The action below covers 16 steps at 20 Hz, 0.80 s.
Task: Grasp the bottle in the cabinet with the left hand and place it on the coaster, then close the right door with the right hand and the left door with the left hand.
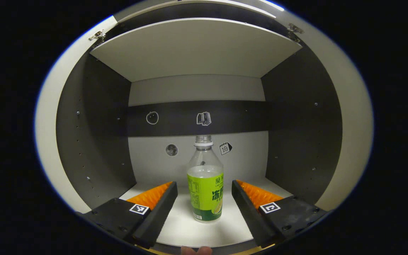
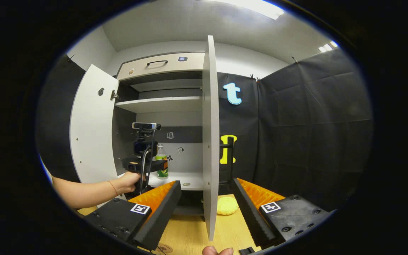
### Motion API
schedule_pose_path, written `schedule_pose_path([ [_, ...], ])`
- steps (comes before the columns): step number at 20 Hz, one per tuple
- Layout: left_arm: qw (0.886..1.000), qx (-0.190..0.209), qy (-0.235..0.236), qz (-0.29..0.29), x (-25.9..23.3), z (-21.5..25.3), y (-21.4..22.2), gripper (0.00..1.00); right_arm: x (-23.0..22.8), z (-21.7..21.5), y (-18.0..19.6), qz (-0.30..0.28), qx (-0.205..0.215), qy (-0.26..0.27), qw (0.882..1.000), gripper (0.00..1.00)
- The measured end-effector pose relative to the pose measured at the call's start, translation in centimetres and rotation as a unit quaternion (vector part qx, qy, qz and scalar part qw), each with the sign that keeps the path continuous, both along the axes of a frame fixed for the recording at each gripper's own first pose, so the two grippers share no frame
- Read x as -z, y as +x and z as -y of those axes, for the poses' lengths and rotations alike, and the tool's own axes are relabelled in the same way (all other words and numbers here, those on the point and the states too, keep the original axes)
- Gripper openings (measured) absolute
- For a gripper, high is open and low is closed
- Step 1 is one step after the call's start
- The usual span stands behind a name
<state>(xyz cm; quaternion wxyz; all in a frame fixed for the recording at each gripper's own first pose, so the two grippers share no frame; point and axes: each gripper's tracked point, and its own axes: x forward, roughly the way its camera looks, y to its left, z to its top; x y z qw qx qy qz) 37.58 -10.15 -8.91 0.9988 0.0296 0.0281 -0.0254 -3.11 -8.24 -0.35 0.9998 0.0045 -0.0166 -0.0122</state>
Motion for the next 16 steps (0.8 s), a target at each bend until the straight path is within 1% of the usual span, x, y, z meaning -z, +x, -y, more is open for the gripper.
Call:
schedule_pose_path([
  [5, 1.000, -0.009, 0.006, 0.001, 0.2, 0.0, 3.6, 0.98, 0.3, 1.4, -0.1, -0.003, 0.021, -0.001, 1.000, 0.97],
  [8, 1.000, -0.003, 0.006, -0.006, 0.6, 0.5, 5.0, 0.98, 0.3, 2.4, -0.3, -0.004, 0.039, -0.003, 0.999, 0.97],
  [9, 1.000, -0.004, 0.008, -0.005, 0.8, 0.6, 5.3, 0.96, 0.2, 2.8, -0.4, -0.003, 0.045, -0.003, 0.999, 0.97],
  [10, 1.000, -0.002, 0.007, -0.003, 0.4, 0.7, 4.7, 0.88, 0.2, 3.2, -0.6, -0.002, 0.052, -0.002, 0.999, 0.97],
  [11, 1.000, 0.005, 0.008, -0.004, 0.7, 1.1, 5.3, 0.80, 0.1, 3.4, -0.8, -0.001, 0.057, 0.001, 0.998, 0.97],
  [13, 1.000, 0.015, 0.012, -0.006, 0.6, 1.9, 5.2, 0.77, 0.0, 4.0, -1.1, -0.001, 0.066, 0.004, 0.998, 0.97],
  [16, 1.000, 0.028, 0.004, 0.001, -0.8, 2.7, 3.7, 0.77, -0.1, 4.4, -1.3, 0.001, 0.073, 0.010, 0.997, 0.97],
])
